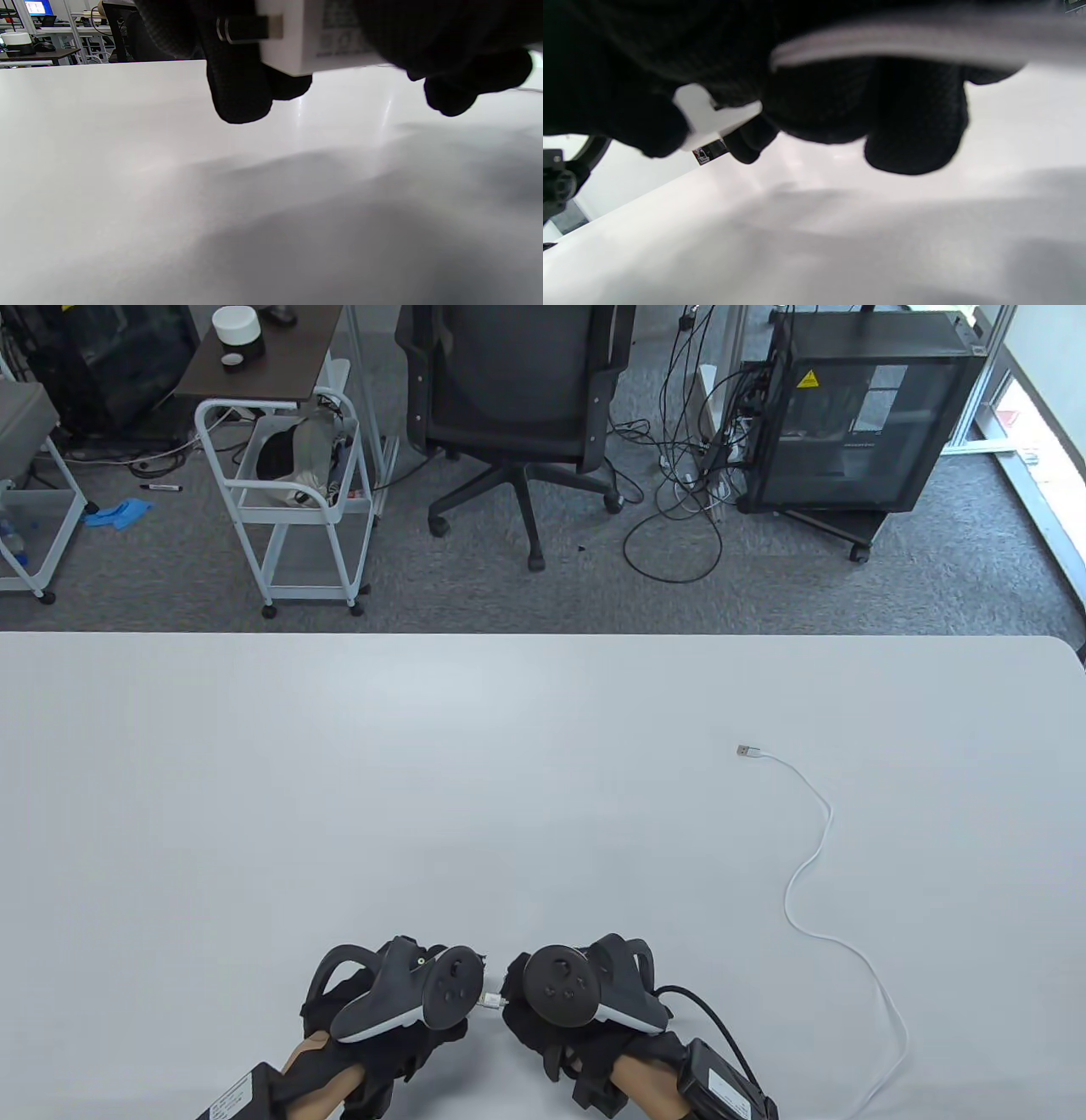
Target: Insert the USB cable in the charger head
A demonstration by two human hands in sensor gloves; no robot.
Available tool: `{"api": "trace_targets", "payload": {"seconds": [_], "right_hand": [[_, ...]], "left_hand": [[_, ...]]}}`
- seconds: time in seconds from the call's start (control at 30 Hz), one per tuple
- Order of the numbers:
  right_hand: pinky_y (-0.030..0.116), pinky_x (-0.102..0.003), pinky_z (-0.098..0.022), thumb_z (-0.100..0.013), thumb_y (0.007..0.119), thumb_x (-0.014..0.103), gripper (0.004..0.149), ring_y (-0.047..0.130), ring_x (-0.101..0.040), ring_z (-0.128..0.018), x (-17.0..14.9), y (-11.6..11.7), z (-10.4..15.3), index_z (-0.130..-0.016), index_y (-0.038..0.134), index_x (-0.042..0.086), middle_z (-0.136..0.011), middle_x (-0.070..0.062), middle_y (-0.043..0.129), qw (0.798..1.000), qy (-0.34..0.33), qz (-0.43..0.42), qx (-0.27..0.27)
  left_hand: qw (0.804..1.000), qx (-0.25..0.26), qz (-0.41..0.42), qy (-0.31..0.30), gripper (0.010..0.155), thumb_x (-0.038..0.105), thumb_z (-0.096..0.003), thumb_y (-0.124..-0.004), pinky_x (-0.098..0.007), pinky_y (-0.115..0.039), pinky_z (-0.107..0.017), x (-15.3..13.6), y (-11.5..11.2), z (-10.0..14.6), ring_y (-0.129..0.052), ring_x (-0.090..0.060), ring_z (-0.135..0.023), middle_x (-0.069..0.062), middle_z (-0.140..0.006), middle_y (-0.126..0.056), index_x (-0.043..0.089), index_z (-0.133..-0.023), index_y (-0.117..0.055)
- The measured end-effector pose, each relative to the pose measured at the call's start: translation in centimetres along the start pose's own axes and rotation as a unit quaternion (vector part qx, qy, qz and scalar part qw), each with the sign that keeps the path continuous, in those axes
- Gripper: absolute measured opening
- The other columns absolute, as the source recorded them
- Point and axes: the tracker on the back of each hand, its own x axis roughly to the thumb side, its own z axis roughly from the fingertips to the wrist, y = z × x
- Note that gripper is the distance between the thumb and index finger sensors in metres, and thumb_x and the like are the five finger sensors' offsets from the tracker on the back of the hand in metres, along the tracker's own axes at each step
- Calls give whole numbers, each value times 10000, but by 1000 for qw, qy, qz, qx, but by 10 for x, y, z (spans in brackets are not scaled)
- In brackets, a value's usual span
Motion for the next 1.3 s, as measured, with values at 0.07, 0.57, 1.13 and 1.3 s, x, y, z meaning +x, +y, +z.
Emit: {"api": "trace_targets", "payload": {"seconds": [0.07,0.57,1.13,1.3], "right_hand": [[761,-521,-553,-313,813,446,419,1092,-237,-408,1,0,0,-607,866,153,-327,26,1054,1000,-3,-5,0],[741,-526,-577,-321,817,395,379,1078,-244,-454,10,-10,12,-604,859,147,-362,5,1050,998,-41,-9,-41],[713,-540,-594,-318,813,437,424,1062,-267,-518,10,-13,13,-648,851,172,-434,1,1054,997,-23,39,-59],[579,-611,-654,-273,787,579,747,877,-386,-792,4,-14,14,-857,698,122,-771,-103,937,997,-8,66,-45]], "left_hand": [[1000,-1,14,-11,751,530,-151,-805,-398,-717,-756,1,1,1,-1046,-109,-712,133,-847,-907,391,-874,-657],[999,17,29,-30,743,512,-169,-785,-420,-755,-719,14,6,7,-1071,-151,-611,92,-784,-948,295,-873,-690],[999,19,24,-11,753,541,-172,-768,-404,-736,-739,9,6,4,-1058,-116,-646,111,-813,-925,323,-884,-659],[1000,10,24,-2,753,543,-167,-770,-403,-744,-731,7,4,2,-1063,-120,-631,105,-802,-935,316,-878,-670]]}}
